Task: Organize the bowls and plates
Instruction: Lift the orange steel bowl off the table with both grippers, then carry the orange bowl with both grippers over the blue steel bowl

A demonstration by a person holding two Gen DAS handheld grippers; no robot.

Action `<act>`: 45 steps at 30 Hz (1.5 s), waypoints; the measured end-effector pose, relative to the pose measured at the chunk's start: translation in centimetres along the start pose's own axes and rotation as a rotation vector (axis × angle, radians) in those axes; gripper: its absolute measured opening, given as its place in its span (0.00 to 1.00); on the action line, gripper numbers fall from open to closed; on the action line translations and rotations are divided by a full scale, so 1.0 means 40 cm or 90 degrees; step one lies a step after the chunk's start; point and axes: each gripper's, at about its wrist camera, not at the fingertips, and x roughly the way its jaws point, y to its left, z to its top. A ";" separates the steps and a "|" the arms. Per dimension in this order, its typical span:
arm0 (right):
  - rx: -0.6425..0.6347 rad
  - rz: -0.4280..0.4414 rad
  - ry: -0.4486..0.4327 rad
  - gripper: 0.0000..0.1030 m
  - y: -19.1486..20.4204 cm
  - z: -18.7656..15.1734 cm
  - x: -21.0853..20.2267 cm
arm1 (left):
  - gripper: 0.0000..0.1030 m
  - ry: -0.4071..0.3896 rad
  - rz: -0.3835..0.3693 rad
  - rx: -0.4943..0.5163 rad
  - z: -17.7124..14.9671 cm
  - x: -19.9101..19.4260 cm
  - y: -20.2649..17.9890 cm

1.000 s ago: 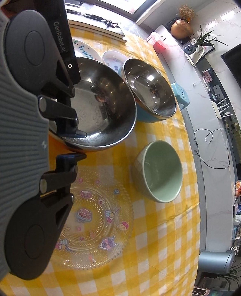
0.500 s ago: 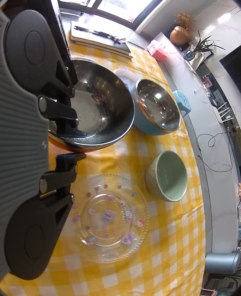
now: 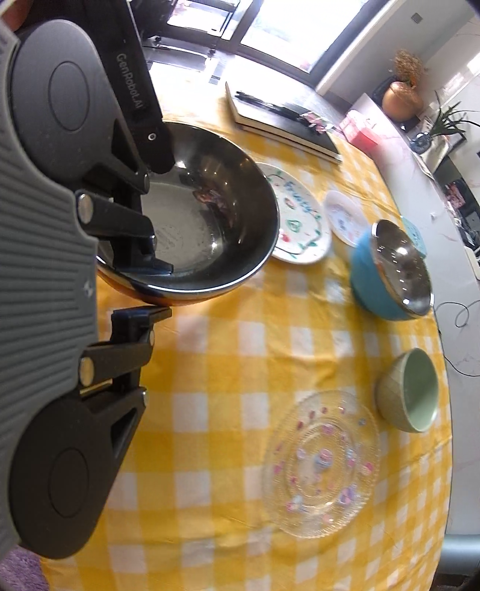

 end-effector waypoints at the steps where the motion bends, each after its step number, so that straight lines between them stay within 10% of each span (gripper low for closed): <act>1: -0.002 0.000 0.004 0.15 0.002 -0.006 0.003 | 0.11 0.001 0.004 0.001 -0.007 0.002 0.002; 25: -0.014 -0.034 0.028 0.15 0.012 -0.026 0.042 | 0.11 0.009 0.009 0.003 -0.039 0.041 0.017; 33: -0.041 -0.031 -0.006 0.34 0.028 -0.027 0.003 | 0.38 -0.009 0.018 0.004 -0.037 0.019 0.012; 45: -0.032 -0.043 -0.167 0.69 -0.004 -0.003 -0.137 | 0.50 -0.101 0.001 0.018 -0.008 -0.074 -0.034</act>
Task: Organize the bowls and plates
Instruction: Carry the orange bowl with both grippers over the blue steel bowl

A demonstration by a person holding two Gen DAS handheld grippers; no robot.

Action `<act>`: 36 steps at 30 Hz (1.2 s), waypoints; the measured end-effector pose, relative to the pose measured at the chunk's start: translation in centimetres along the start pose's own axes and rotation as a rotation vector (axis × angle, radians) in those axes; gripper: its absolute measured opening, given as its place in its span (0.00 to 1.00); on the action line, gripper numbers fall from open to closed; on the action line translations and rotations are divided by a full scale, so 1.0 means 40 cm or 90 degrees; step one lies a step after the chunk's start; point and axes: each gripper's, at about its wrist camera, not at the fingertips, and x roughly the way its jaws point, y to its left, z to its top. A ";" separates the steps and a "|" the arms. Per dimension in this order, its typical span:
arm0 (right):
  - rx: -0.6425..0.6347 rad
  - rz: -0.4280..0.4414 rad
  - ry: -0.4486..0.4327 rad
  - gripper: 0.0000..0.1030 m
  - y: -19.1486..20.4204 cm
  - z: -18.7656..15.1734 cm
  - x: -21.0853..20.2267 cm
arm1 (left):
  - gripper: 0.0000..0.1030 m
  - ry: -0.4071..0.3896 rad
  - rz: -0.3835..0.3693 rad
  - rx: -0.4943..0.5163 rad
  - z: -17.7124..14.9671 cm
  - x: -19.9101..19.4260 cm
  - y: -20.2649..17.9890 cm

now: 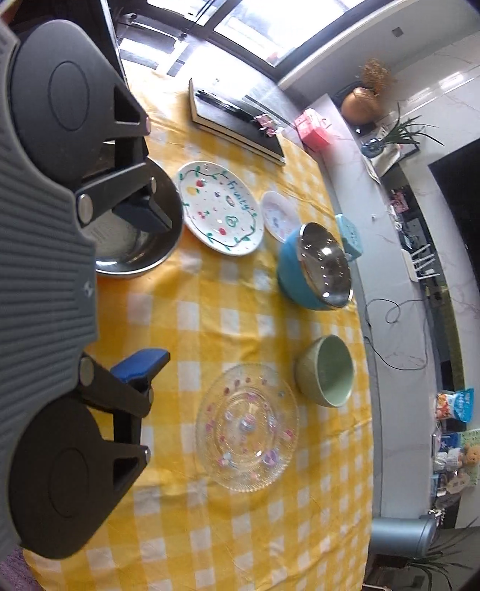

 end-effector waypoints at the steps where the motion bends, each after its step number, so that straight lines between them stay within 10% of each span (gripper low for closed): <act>1: 0.005 -0.004 -0.010 0.69 -0.007 0.004 -0.006 | 0.50 -0.004 -0.003 0.005 0.005 -0.003 -0.006; 18: 0.044 -0.066 -0.062 0.80 -0.102 0.111 0.004 | 0.64 -0.017 -0.054 0.141 0.135 0.039 -0.137; 36: 0.036 -0.081 -0.027 0.73 -0.091 0.321 0.236 | 0.67 -0.013 -0.040 0.139 0.346 0.245 -0.142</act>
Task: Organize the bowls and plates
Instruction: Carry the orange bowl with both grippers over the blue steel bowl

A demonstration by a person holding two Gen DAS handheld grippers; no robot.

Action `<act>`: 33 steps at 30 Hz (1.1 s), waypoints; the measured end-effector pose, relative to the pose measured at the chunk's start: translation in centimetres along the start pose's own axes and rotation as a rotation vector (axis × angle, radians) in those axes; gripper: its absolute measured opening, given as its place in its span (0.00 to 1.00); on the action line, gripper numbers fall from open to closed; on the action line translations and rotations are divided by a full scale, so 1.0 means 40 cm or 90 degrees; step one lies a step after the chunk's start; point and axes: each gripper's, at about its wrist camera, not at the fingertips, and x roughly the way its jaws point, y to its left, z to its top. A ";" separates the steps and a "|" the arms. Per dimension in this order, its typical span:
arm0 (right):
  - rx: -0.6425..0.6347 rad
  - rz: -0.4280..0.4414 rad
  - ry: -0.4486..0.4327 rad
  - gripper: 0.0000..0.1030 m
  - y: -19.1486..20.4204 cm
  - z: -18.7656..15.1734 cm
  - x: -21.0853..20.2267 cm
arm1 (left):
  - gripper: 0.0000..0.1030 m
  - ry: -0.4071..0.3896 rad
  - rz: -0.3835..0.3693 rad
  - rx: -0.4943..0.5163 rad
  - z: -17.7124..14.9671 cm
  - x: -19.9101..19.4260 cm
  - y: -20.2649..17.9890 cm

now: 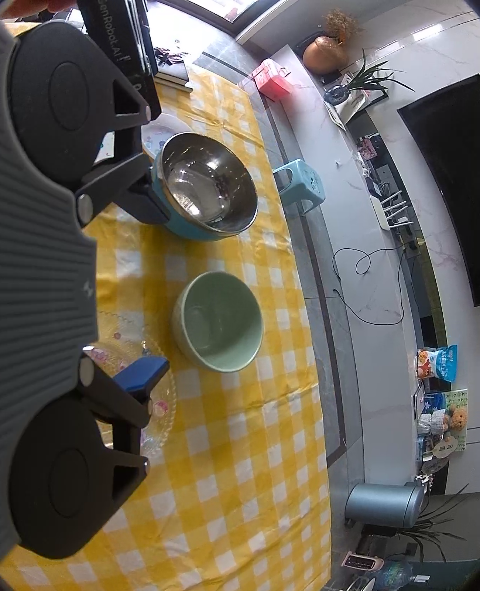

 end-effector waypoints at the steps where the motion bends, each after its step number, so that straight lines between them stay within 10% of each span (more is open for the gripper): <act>1: 0.000 0.004 0.003 0.73 0.008 0.009 0.017 | 0.67 0.001 0.000 -0.005 0.010 0.016 0.008; 33: -0.053 0.003 0.043 0.17 0.155 0.052 0.282 | 0.16 0.033 -0.013 -0.057 0.039 0.246 0.083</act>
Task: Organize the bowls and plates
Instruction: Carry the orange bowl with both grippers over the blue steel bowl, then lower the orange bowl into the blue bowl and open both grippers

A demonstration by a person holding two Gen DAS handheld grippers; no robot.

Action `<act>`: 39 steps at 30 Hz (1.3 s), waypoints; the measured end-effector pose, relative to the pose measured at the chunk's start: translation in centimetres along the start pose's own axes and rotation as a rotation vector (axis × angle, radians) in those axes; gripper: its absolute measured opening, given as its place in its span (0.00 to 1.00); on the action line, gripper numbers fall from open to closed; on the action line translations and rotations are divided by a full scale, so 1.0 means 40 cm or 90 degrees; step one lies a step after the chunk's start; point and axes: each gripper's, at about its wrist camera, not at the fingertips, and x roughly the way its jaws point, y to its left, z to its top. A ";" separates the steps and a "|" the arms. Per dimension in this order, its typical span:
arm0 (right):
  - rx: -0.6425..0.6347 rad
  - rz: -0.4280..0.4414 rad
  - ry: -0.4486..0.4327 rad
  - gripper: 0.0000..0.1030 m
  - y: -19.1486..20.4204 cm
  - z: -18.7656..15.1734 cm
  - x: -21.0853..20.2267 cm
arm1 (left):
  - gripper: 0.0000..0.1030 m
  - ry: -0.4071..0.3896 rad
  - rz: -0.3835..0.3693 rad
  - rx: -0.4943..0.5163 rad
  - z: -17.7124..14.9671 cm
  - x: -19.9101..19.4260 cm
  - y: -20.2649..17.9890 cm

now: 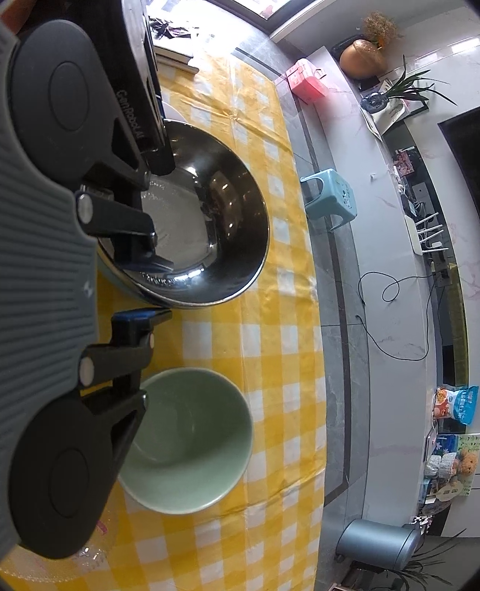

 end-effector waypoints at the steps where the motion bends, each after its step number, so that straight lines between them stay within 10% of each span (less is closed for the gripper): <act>1: 0.003 -0.001 0.000 0.17 0.000 0.000 0.000 | 0.16 0.001 0.001 0.003 0.000 0.000 -0.003; 24: 0.023 0.064 -0.026 0.10 0.036 -0.121 -0.359 | 0.13 -0.070 0.059 0.065 -0.105 -0.405 -0.067; 39: 0.028 0.126 -0.023 0.09 -0.003 -0.323 -0.580 | 0.14 -0.049 0.022 -0.073 -0.318 -0.564 -0.009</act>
